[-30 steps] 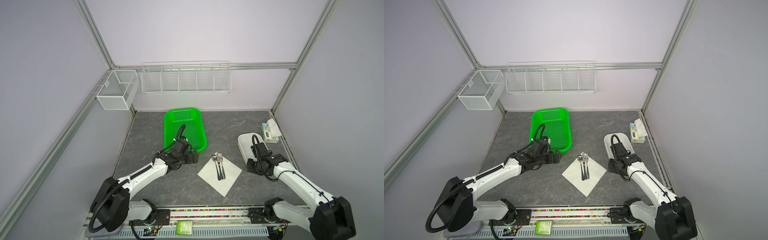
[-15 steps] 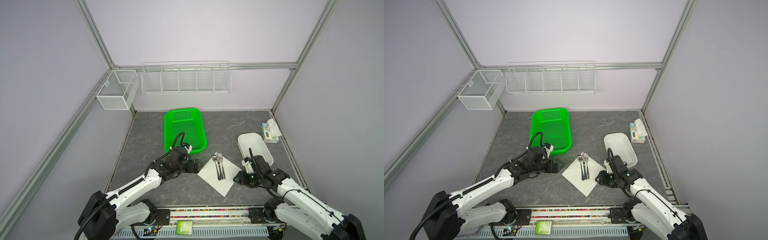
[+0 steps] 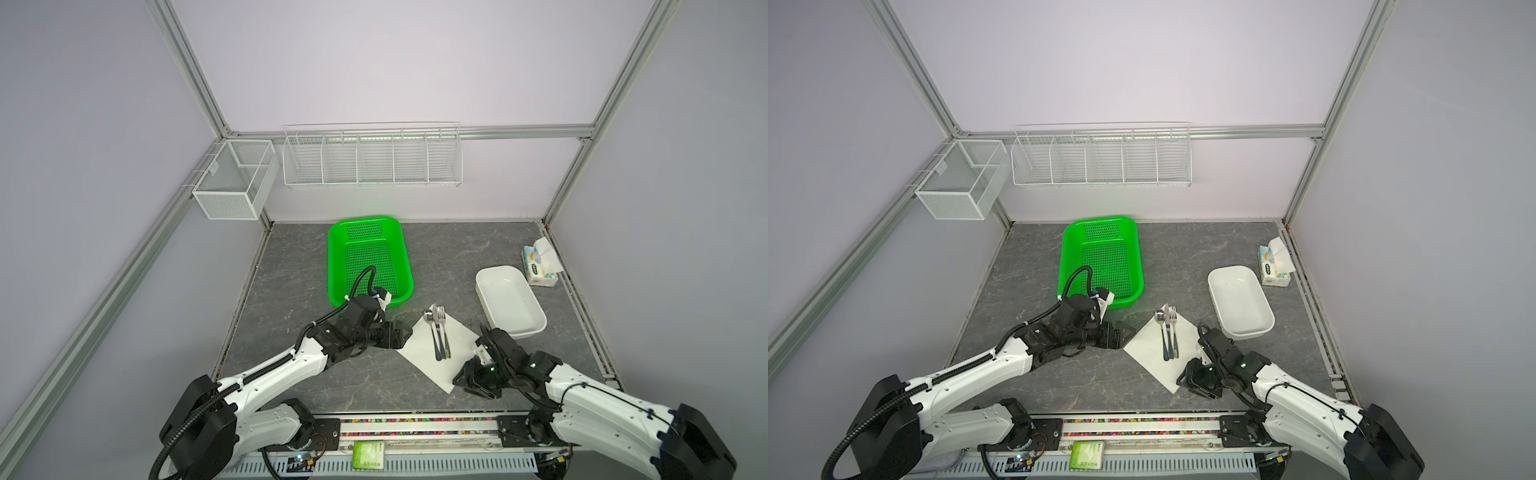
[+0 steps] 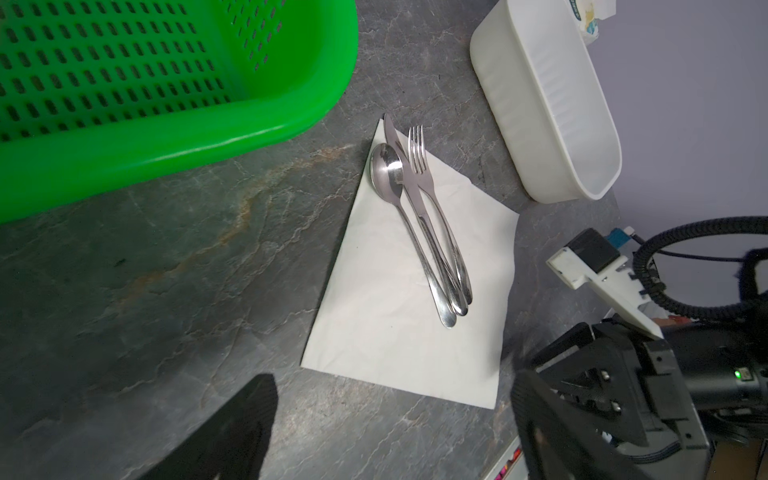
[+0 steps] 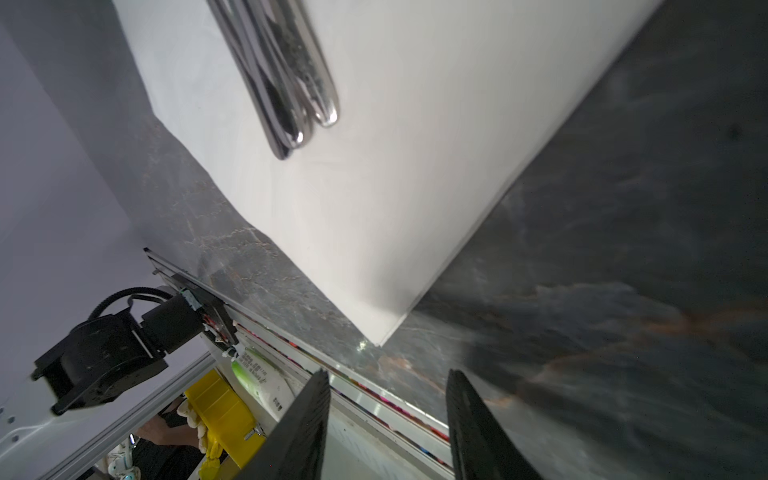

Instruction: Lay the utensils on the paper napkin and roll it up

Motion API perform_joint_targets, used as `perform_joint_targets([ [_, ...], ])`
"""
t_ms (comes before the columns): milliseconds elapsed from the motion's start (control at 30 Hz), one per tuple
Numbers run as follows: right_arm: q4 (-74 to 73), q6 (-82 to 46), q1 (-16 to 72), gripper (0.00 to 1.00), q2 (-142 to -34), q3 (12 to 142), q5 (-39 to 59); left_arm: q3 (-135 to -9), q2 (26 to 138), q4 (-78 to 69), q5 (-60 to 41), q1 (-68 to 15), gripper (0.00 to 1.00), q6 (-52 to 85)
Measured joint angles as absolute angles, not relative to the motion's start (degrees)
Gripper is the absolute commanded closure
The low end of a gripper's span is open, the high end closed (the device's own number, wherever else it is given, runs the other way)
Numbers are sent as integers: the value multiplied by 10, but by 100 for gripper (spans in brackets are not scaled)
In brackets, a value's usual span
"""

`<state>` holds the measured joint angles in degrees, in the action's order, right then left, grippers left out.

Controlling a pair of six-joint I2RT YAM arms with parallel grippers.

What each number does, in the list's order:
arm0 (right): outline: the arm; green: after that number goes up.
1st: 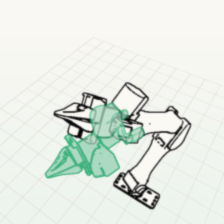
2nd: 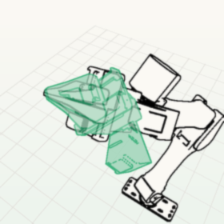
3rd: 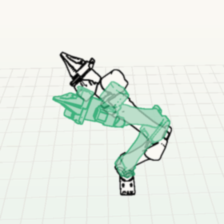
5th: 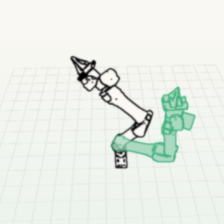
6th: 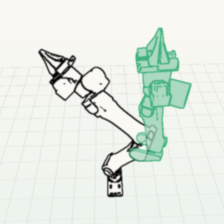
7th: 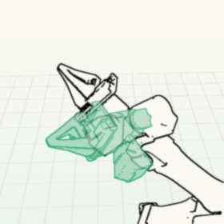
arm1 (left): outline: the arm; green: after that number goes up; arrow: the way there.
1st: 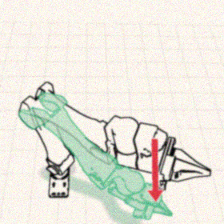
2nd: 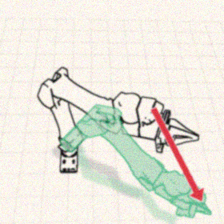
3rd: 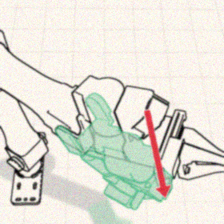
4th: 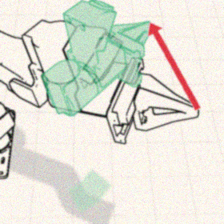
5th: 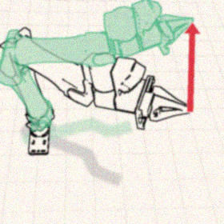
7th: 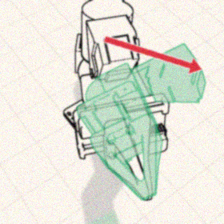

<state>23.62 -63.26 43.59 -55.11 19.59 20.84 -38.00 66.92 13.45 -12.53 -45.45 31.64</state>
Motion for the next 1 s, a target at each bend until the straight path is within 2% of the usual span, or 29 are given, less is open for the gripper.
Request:
perform_joint_targets([
  [633,129,-677,470,53,-653,221,212,-380,673,135,-131,-455,11,307],
  [1000,112,-670,468,48,-681,265,163,-381,698,136,-171,-455,11,292],
])
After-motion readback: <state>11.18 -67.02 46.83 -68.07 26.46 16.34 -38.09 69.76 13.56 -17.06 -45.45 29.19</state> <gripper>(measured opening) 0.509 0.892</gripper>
